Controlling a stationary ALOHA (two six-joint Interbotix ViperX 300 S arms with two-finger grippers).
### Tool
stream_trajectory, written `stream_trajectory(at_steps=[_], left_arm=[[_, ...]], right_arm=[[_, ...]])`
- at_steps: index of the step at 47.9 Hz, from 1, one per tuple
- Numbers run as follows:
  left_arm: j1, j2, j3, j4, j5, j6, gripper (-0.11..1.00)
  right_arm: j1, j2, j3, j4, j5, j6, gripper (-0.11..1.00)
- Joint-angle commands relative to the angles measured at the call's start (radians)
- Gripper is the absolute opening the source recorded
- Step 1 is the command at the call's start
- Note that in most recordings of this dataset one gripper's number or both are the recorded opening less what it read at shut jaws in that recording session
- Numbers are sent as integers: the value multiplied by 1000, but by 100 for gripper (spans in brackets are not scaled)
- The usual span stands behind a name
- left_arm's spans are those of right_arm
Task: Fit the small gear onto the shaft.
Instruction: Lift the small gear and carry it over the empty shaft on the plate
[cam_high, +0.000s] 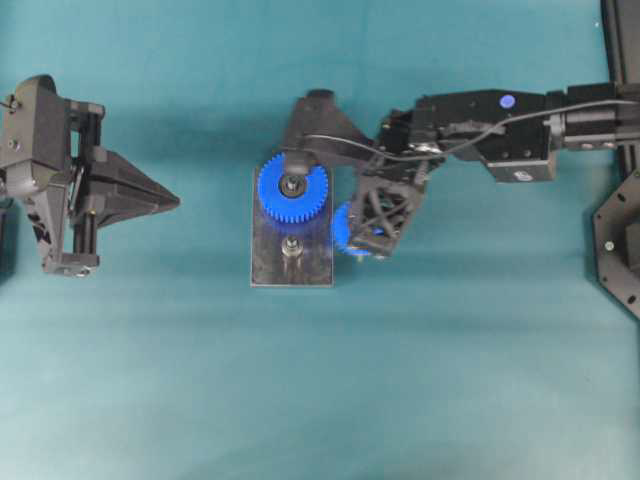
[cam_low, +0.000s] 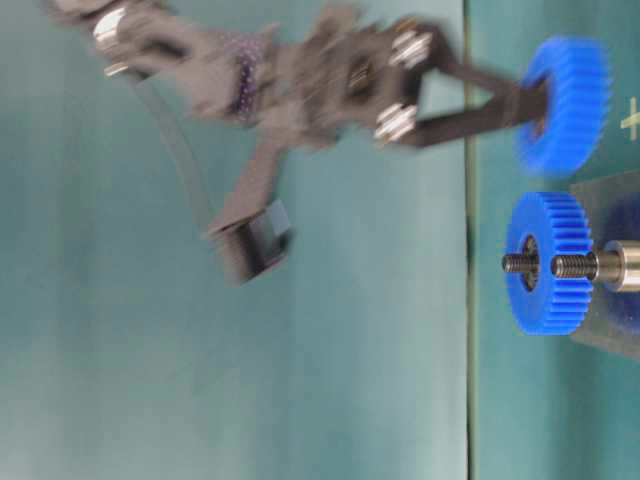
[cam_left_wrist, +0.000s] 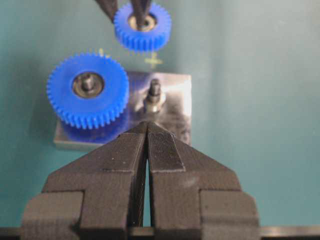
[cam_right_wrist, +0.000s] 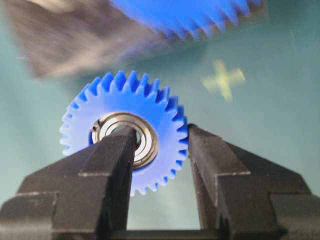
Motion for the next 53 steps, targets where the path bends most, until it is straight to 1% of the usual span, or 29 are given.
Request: stream_trajectory(at_steps=[1, 13, 19, 25, 34, 53], left_arm=[[-2, 0, -9, 3, -9, -8, 0], [-8, 11, -9, 3, -11, -14, 0], [-14, 11, -9, 3, -11, -15, 0], [-15, 12, -9, 3, -11, -17, 0], [-17, 17, -9, 3, -17, -17, 0], [-17, 28, -12, 3, -20, -17, 0]], right_arm=[[14, -8, -92, 2, 14, 9, 35], [18, 92, -229, 2, 38, 2, 35], [23, 146, -288, 2, 91, -6, 35], [32, 175, -327, 2, 132, -15, 35], [48, 195, -356, 3, 146, -20, 35], [52, 215, -353, 3, 141, -21, 35]])
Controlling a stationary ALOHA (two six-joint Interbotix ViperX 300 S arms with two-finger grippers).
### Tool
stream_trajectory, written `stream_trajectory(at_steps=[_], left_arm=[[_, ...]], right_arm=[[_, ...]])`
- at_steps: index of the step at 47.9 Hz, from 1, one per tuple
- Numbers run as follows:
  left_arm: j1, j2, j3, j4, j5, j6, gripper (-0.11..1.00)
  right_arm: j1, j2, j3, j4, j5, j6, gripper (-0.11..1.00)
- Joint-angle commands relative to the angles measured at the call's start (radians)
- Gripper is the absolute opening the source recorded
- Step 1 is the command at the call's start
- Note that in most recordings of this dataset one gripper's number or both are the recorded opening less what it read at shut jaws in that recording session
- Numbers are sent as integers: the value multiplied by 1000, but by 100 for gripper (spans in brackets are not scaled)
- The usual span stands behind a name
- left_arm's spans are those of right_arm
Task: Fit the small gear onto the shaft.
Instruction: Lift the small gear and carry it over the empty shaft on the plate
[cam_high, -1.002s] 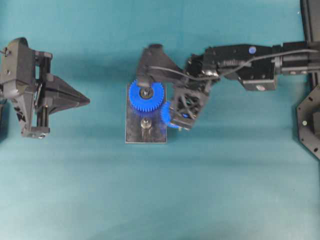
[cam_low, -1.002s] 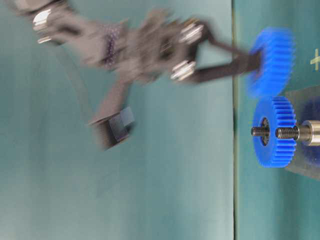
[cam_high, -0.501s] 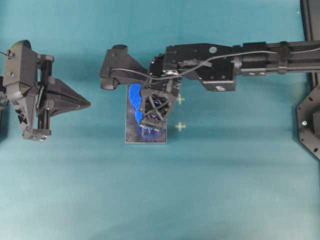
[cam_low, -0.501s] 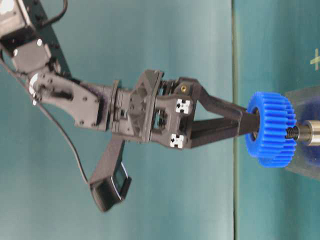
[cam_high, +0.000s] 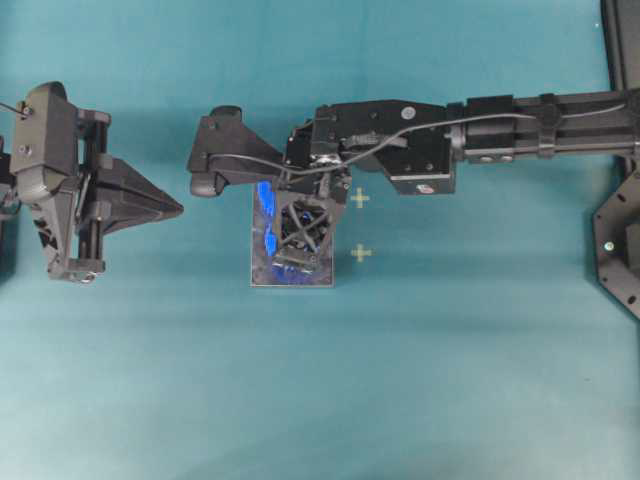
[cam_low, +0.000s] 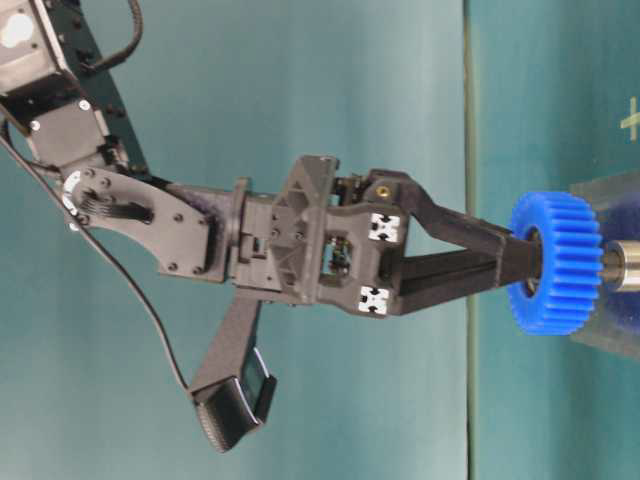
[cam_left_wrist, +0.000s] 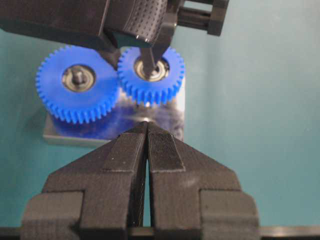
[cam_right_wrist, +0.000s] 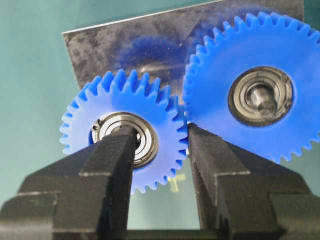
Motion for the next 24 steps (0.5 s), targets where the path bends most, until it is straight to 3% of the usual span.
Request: stream_trajectory(at_steps=[1, 24], left_arm=[[-2, 2, -14, 3, -9, -2, 0], [-3, 3, -15, 3, -11, -2, 0]], right_arm=[[6, -15, -21, 5, -5, -9, 35], [5, -15, -31, 5, -8, -3, 35]])
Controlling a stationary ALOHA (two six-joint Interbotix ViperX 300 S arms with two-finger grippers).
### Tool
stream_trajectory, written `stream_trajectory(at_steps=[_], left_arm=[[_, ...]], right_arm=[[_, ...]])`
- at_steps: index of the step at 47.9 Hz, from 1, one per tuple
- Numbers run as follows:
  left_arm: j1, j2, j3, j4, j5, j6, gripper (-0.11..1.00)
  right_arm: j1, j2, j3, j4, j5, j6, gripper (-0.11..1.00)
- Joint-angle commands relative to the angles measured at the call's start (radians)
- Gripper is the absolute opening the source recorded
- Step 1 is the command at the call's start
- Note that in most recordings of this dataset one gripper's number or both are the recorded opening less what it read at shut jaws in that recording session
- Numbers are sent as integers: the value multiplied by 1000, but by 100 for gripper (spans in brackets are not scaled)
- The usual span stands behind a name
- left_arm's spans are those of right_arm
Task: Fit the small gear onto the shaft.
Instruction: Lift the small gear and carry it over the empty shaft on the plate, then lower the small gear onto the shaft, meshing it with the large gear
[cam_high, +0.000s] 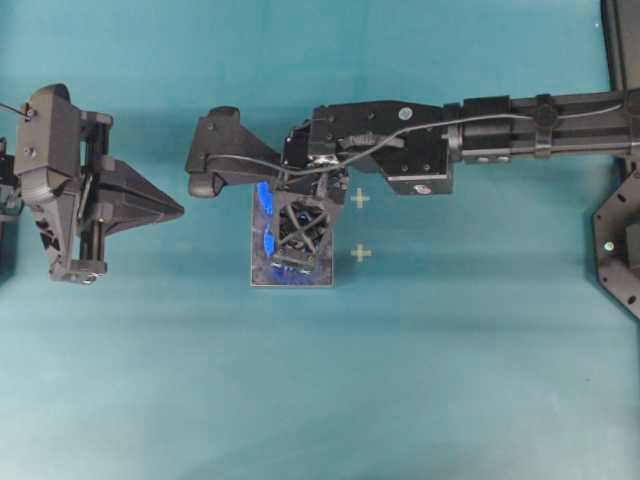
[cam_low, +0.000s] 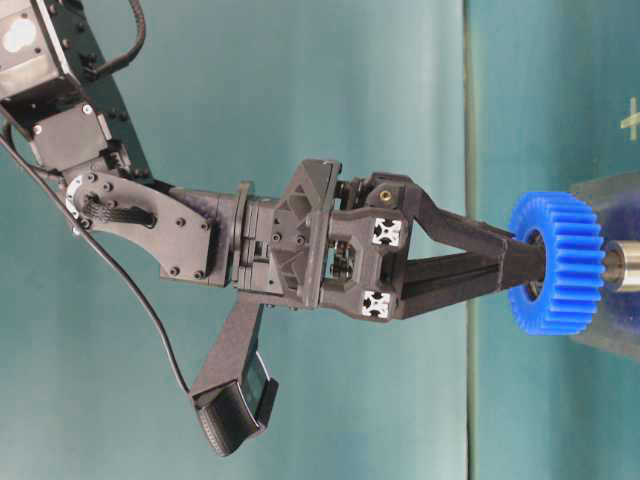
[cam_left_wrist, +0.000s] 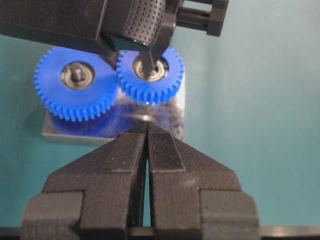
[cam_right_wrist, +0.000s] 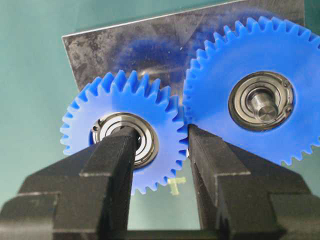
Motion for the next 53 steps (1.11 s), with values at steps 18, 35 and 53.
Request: stream_trajectory(at_steps=[18, 35, 53], left_arm=[[-2, -3, -18, 3, -26, 0, 0], [-3, -2, -26, 3, -60, -3, 0], [-3, 5, -23, 2, -64, -3, 0]], right_arm=[[-3, -15, -21, 3, 3, 0, 39], [-6, -17, -52, 3, 86, 18, 63], [-8, 6, -120, 0, 100, 6, 13]])
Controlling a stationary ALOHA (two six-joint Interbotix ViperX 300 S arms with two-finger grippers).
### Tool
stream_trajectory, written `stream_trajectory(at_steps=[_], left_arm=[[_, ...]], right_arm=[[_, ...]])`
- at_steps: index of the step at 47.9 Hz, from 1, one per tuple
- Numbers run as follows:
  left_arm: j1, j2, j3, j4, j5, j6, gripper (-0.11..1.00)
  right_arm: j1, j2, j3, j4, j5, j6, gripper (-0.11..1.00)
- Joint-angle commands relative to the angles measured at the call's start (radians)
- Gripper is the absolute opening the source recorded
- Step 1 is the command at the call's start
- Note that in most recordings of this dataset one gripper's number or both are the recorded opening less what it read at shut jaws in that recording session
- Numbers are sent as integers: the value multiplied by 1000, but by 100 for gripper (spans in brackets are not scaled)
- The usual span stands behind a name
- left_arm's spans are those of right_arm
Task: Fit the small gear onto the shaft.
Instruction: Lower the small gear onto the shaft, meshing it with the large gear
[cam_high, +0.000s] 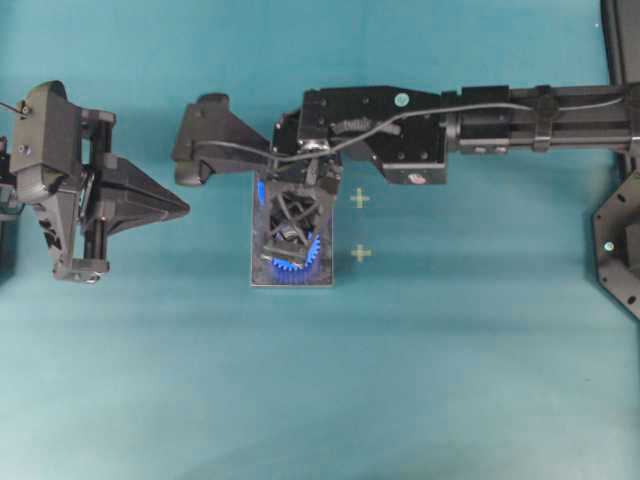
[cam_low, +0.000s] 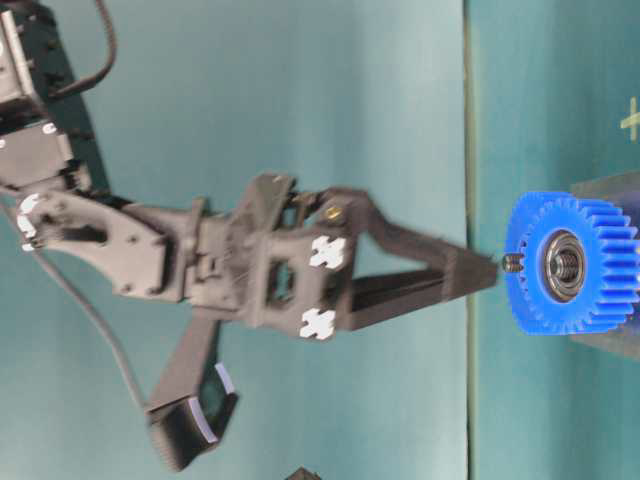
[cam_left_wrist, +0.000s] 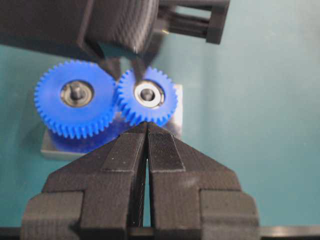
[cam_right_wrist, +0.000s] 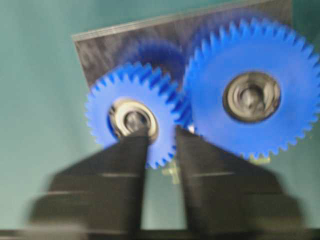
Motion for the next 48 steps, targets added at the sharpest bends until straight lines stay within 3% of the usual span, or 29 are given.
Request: stream_trajectory(at_steps=[1, 8, 26, 39, 48], left_arm=[[-2, -3, -21, 3, -11, -2, 0], [-2, -3, -18, 3, -11, -2, 0], [-2, -2, -20, 3, -11, -2, 0], [-2, -3, -14, 3, -11, -3, 0], [-2, 0, -3, 3, -11, -26, 0]], right_arm=[[-2, -2, -20, 2, 2, 0, 10], [-2, 31, -17, 2, 0, -2, 0], [-14, 37, 41, -28, 6, 18, 0], [14, -12, 155, -66, -34, 143, 0], [71, -63, 160, -66, -41, 186, 0]])
